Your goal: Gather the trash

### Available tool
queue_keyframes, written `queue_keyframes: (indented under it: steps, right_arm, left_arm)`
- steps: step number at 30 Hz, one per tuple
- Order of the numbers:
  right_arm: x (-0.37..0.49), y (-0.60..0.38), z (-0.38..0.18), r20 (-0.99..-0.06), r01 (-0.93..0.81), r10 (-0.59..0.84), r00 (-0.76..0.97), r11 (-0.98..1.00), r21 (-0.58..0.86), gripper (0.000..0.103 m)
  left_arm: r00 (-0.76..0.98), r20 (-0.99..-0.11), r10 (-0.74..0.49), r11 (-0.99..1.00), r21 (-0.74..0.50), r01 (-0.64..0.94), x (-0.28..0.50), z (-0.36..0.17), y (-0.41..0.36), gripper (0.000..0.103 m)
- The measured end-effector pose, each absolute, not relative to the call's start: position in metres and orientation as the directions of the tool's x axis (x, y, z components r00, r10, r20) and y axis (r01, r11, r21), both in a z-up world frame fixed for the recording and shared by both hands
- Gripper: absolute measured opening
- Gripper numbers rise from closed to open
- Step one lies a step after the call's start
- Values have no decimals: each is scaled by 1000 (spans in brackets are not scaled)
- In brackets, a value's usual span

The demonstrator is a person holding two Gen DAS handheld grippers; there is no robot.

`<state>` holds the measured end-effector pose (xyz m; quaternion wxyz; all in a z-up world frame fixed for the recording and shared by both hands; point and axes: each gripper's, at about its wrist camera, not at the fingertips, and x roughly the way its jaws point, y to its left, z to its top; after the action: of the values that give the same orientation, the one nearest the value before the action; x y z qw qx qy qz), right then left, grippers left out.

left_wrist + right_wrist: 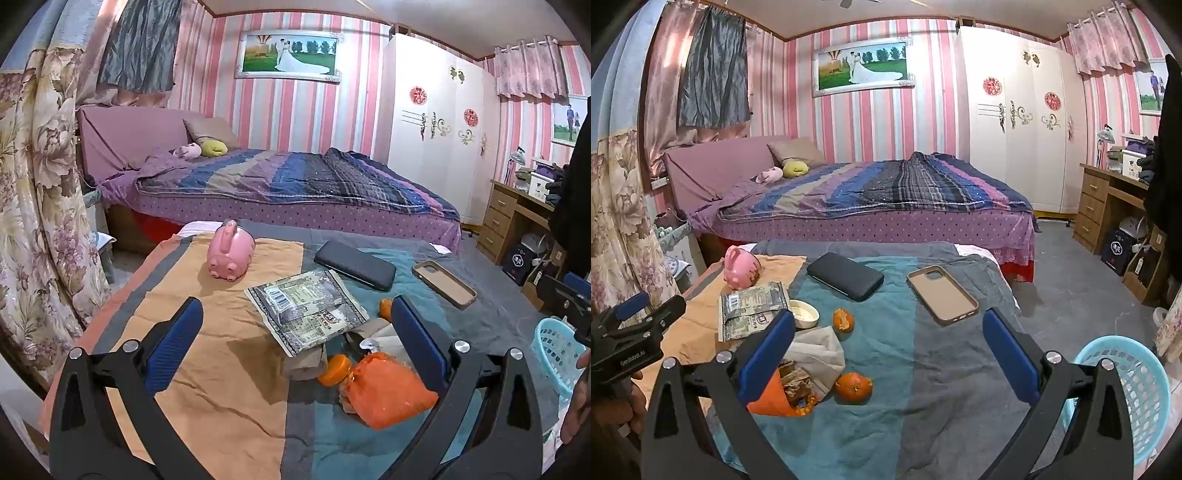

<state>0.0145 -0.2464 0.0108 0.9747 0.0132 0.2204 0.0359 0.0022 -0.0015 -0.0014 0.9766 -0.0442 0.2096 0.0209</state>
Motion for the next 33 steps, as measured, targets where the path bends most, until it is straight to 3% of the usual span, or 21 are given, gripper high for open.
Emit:
queue_keyframes:
  steps: [33]
  right_arm:
    - [17,-250,8,-434,-49,69,898,997,56,99]
  left_arm:
    - [910,-415,20,997,-55,-47,3,-4,-6,98]
